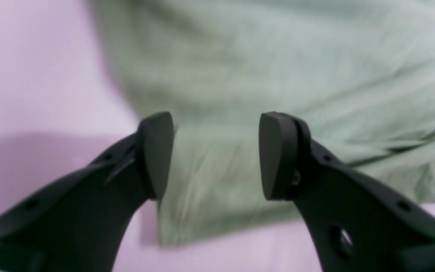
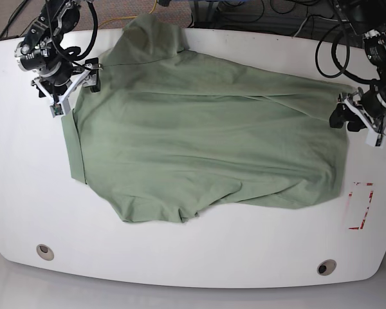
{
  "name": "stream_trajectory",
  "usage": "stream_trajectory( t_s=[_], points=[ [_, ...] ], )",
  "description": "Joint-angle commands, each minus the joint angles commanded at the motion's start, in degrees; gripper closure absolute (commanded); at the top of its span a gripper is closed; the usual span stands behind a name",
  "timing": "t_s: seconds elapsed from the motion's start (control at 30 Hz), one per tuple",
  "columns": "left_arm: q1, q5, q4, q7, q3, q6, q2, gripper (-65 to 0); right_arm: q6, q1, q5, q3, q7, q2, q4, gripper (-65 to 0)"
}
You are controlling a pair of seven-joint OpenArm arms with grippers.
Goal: Layout the t-shirt on the table in an organized manner, then fold the t-shirt properly
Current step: 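Drag the hem with the left gripper back toward the shoulder edge, then release and regrasp the shirt's side edge with the left gripper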
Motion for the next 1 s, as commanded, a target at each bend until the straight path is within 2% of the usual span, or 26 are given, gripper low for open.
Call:
stream_trajectory(
  t_s=[0.07,0.23,0.37,0.63,0.77,0.93,1.0],
  points=[
    [0.8,-0.8,-0.3,0.6,-1.1,0.0,-1.0,-34.0,0.0,-0.8,1.9,1.1,-0.4,-0.1,-0.1,-49.8],
    [1.4,-2.0,0.1,3.1,-4.2,0.0,-1.1,-33.9,0.0,-3.3,11.4,4.3,-2.5,-0.1,-2.1,-49.6],
    [1.4,-2.0,0.1,4.1,-6.4,0.0,-1.1,-33.9,0.0,-3.7,15.0,5.9,-4.0,-0.1,-5.6,-49.6],
    [2.6,-2.1,0.1,4.1,-6.9,0.0,-1.2,-33.9,0.0,-3.8,15.8,5.5,-4.6,-0.2,-10.5,-49.6],
    [2.9,-2.0,-0.9,4.0,-7.6,0.0,-1.2,-33.9,0.0,-4.3,16.1,4.6,-5.5,-2.5,-10.3,-49.6],
    [2.6,-1.8,-5.1,3.8,-9.3,0.0,-1.2,-33.9,0.0,-4.7,16.1,2.5,-5.5,-3.4,-10.5,-49.5],
    [2.5,-1.8,-7.0,3.6,-9.3,0.0,-1.2,-33.9,0.0,-4.7,16.1,1.9,-5.5,-3.6,-10.5,-47.6]
  ],
)
